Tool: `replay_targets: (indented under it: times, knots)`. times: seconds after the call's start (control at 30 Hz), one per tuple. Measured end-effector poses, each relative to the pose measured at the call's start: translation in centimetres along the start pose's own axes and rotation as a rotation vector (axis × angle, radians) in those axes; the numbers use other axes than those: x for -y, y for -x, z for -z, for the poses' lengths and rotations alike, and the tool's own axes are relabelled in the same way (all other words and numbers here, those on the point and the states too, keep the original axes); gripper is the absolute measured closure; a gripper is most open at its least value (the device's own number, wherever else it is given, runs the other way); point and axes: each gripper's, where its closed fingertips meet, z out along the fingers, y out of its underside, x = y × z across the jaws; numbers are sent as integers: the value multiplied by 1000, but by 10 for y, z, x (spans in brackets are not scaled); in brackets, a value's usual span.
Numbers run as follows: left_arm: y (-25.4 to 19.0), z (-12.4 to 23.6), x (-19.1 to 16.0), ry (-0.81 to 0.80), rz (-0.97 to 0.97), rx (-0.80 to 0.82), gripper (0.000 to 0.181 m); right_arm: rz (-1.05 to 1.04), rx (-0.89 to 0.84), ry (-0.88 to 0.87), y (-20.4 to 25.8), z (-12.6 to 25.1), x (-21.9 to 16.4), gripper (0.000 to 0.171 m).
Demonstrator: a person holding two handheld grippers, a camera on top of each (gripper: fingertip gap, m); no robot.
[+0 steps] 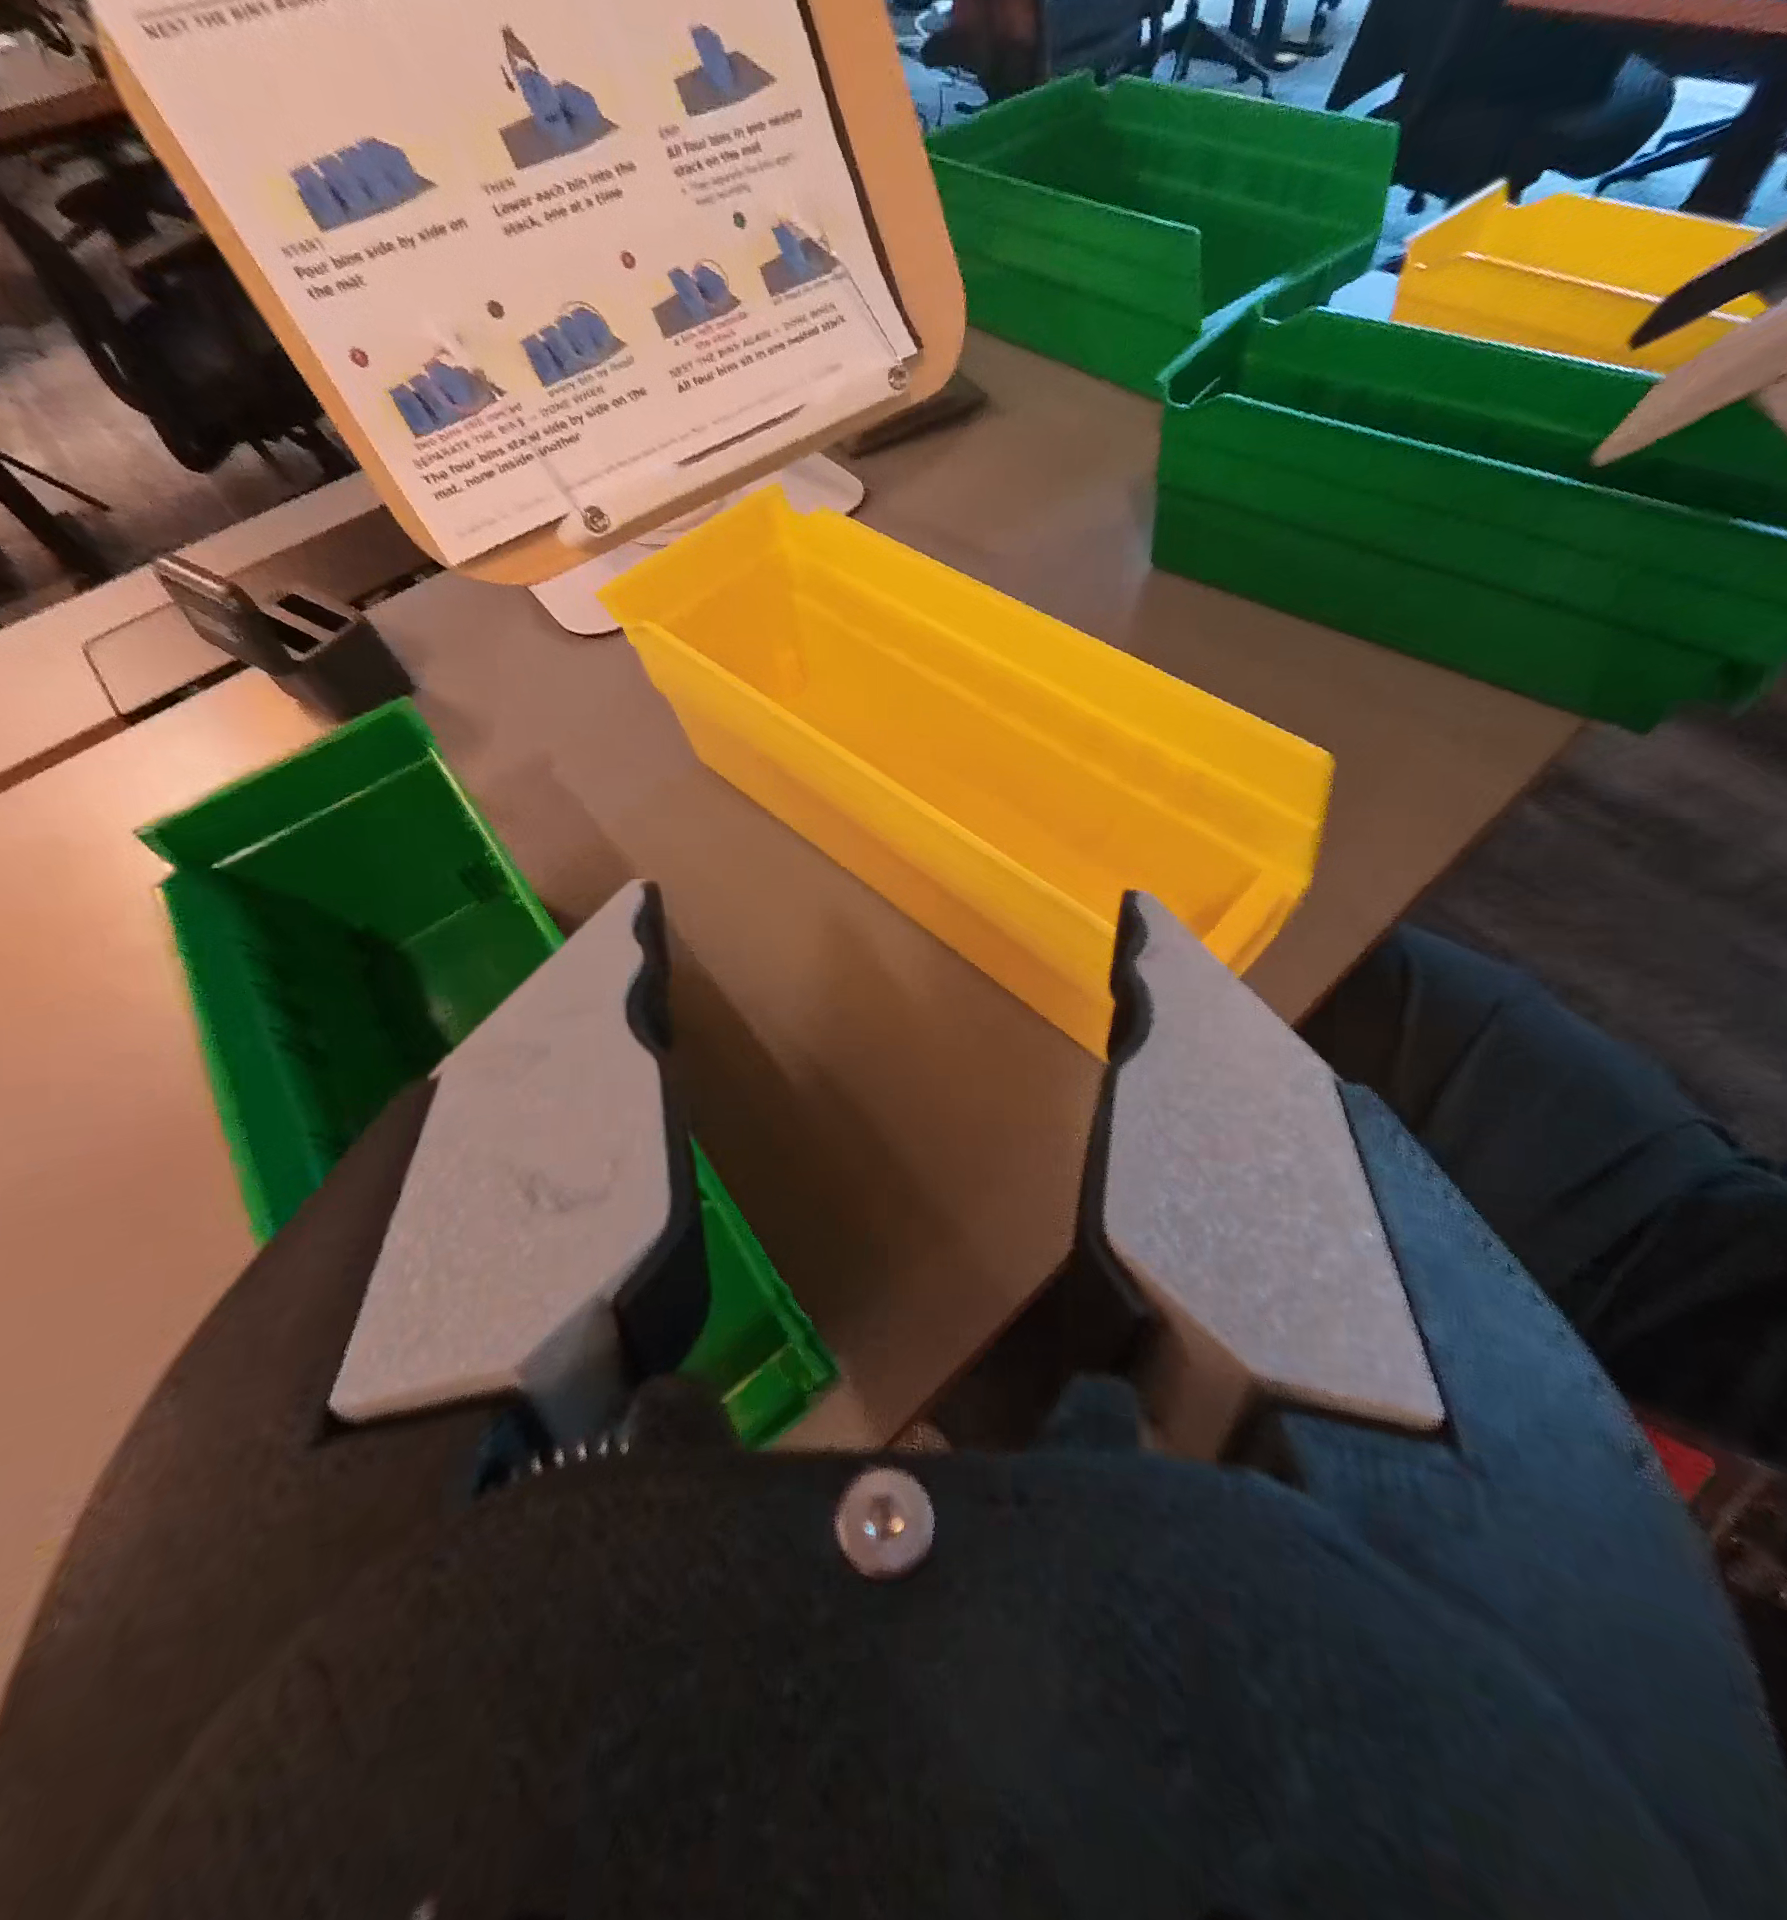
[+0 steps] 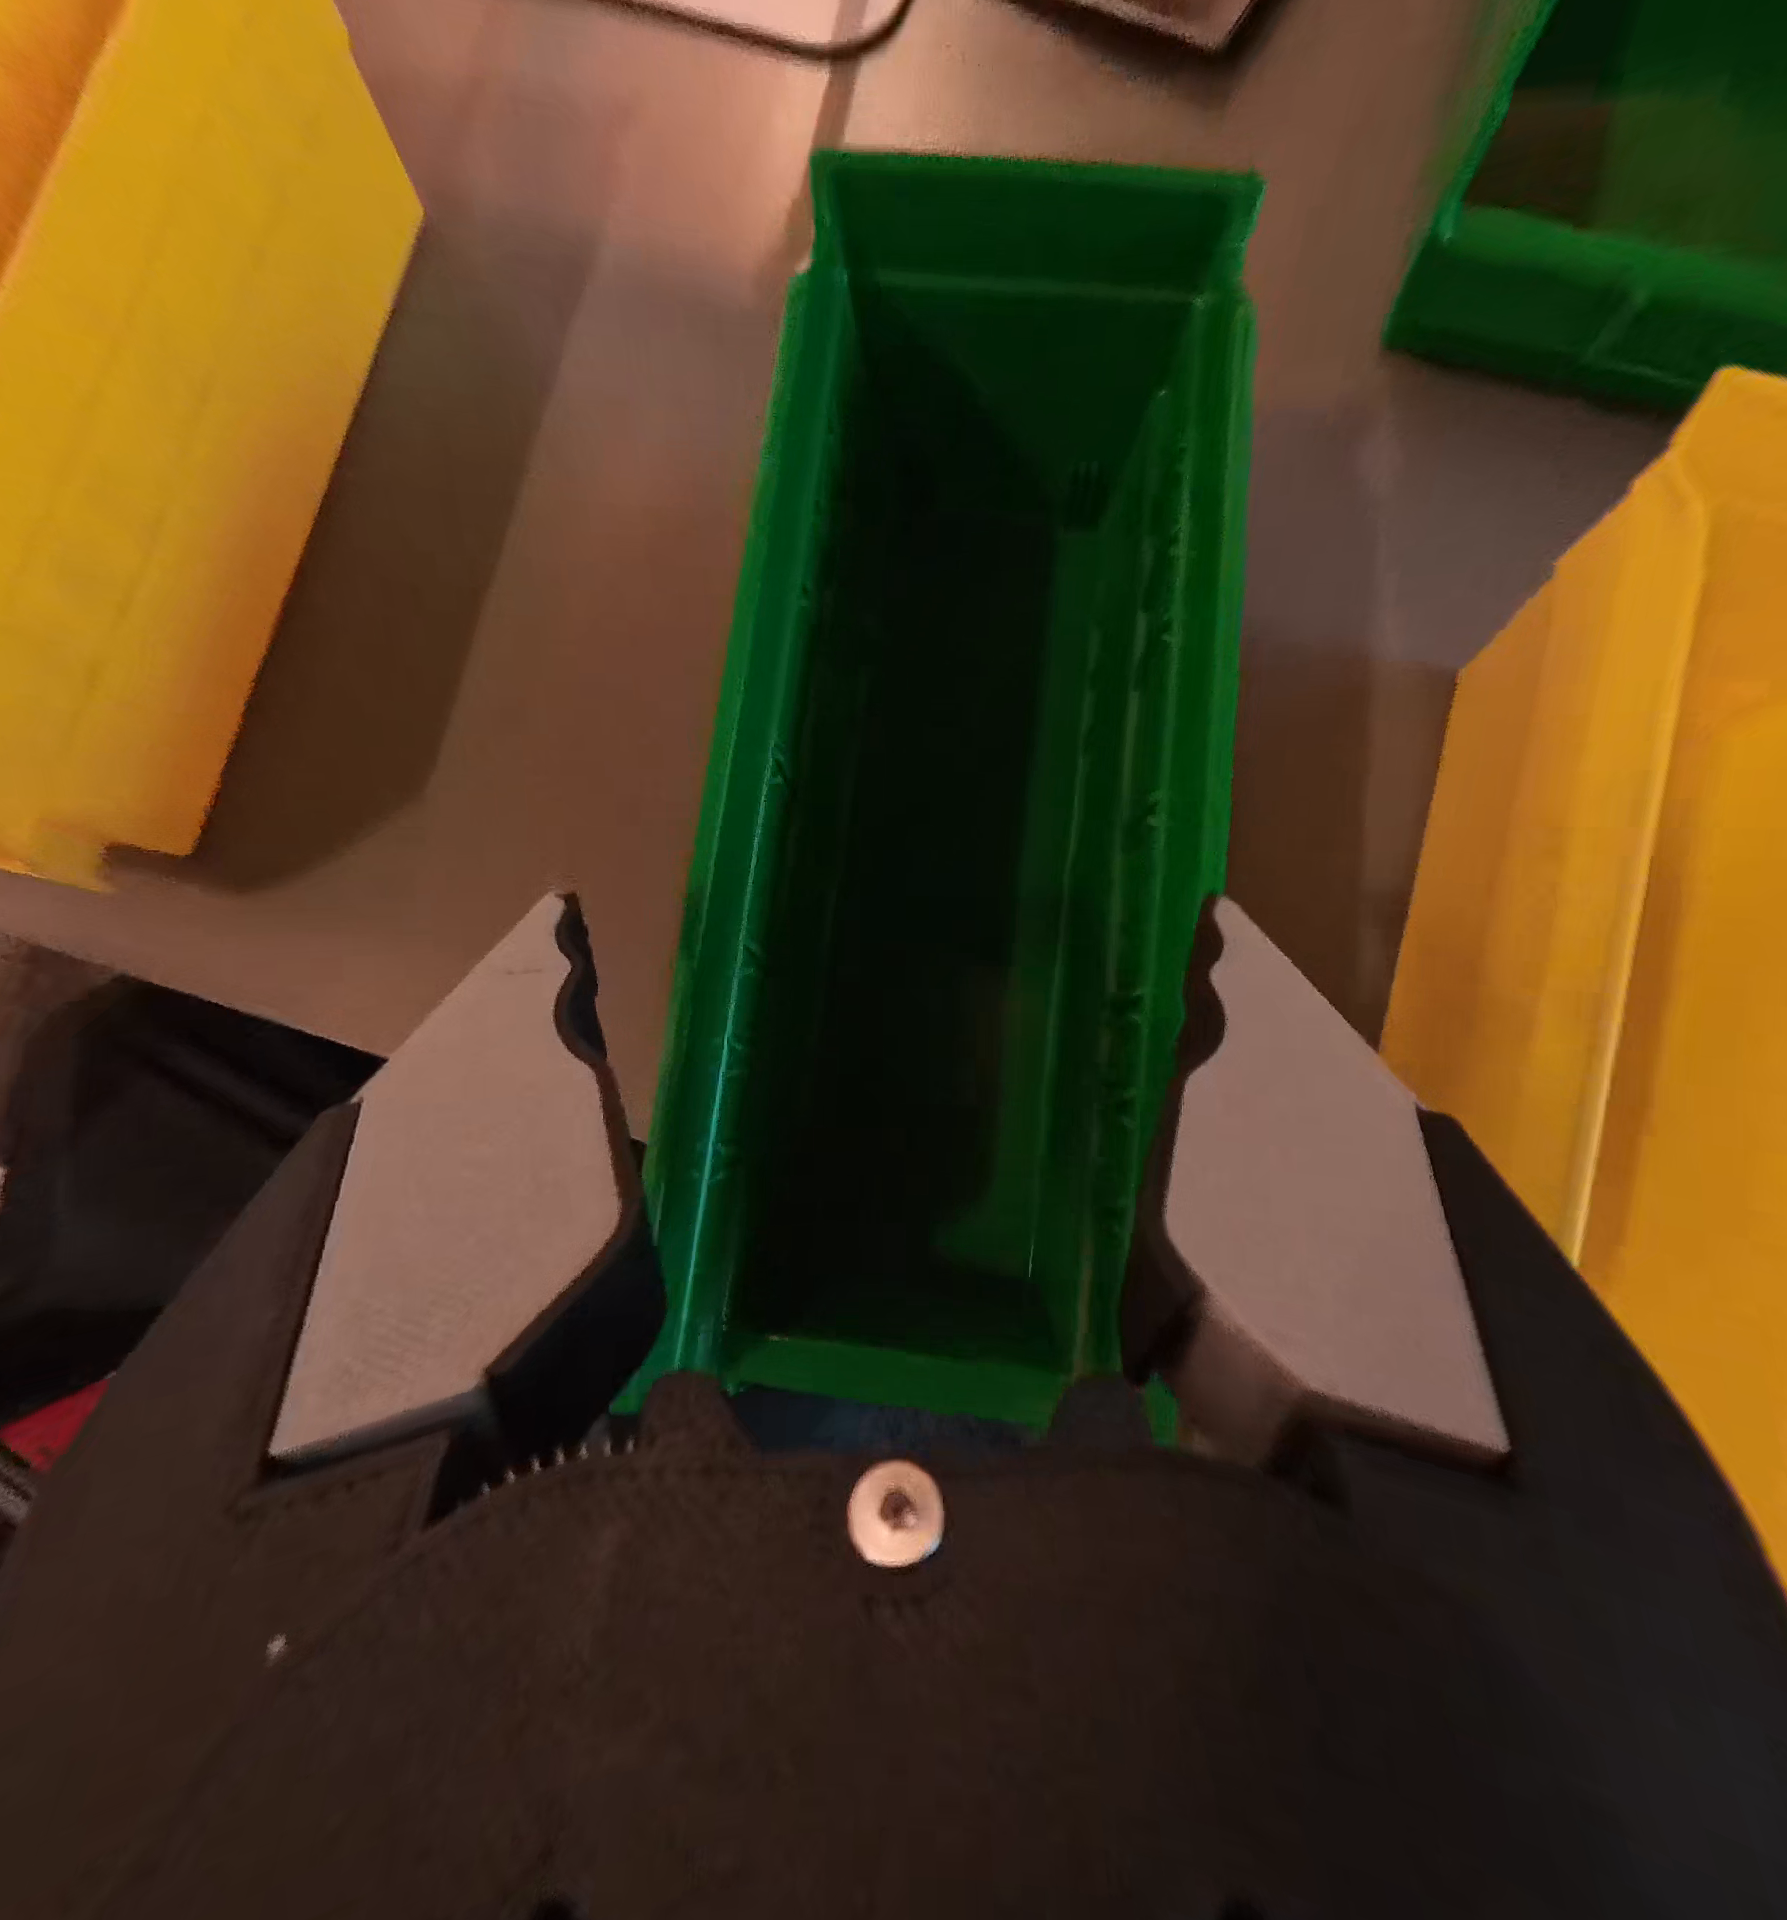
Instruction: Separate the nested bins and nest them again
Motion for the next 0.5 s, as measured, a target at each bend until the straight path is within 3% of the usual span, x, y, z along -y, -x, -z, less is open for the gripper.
replay_targets:
  times: [0.3, 0.33, 0.37, 0.4, 0.43, 0.5]
  knots:
    - [9, 16, 2, -52, -14, 4, 100, 36, -76, 366, -4, -48, -30, 63]
    - [11, 18, 1, -47, -16, 13, 100, 62, -72, 423, -4, -52, -39, 71]
    - [12, 19, 0, -44, -19, 21, 99, 81, -21, 468, 3, -54, -45, 95]
    - [12, 21, 0, -45, -21, 27, 99, 81, 72, 478, 16, -56, -46, 144]
    - [12, 23, 1, -49, -21, 30, 100, 70, 115, 475, 22, -56, -44, 156]
    - [11, 26, 4, -66, -14, 31, 100, 82, 4, 447, 4, -54, -36, 164]
